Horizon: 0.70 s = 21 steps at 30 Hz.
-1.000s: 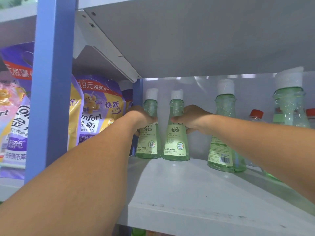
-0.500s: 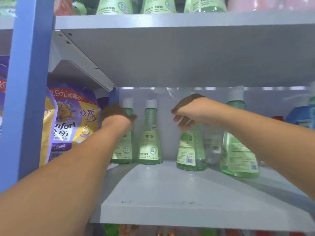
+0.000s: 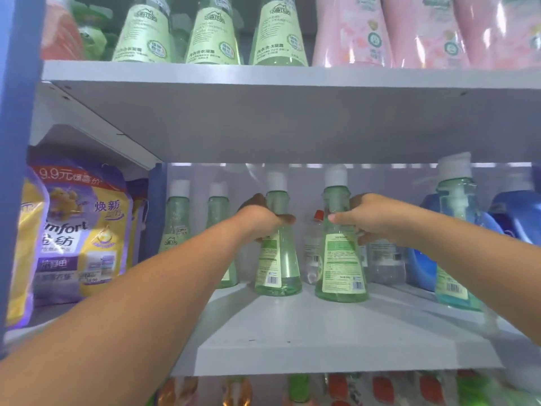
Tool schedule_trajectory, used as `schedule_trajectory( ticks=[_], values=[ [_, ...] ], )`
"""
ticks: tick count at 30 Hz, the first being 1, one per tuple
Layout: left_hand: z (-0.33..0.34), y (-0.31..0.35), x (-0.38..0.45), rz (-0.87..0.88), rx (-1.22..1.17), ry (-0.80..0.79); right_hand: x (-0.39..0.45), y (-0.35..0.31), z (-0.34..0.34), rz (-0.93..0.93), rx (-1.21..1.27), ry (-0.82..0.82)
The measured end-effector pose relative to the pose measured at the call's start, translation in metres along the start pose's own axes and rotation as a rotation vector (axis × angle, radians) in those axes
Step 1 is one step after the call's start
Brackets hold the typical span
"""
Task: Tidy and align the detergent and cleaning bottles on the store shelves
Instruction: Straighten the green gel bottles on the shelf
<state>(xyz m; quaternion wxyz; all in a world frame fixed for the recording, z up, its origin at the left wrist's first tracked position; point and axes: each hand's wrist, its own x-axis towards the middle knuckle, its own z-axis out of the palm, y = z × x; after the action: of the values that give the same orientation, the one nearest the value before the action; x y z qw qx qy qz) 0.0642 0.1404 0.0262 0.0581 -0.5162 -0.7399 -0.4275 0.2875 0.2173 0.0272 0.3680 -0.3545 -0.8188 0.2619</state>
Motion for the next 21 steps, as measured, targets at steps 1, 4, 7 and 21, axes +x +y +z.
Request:
schedule_trajectory(
  ticks=[1,4,7,21],
  values=[
    [-0.006,-0.004,-0.001,0.000,-0.009,-0.006,0.002,-0.002,0.003,-0.019,0.016,-0.024],
    [-0.036,-0.025,-0.012,-0.035,-0.068,-0.031,0.007,-0.014,0.014,-0.064,0.074,-0.117],
    [-0.074,-0.055,-0.030,-0.074,-0.089,0.039,0.009,-0.034,0.032,-0.097,0.071,-0.201],
    [-0.125,-0.112,-0.067,-0.136,-0.085,0.218,0.050,-0.096,0.128,-0.004,-0.218,-0.182]
  ],
)
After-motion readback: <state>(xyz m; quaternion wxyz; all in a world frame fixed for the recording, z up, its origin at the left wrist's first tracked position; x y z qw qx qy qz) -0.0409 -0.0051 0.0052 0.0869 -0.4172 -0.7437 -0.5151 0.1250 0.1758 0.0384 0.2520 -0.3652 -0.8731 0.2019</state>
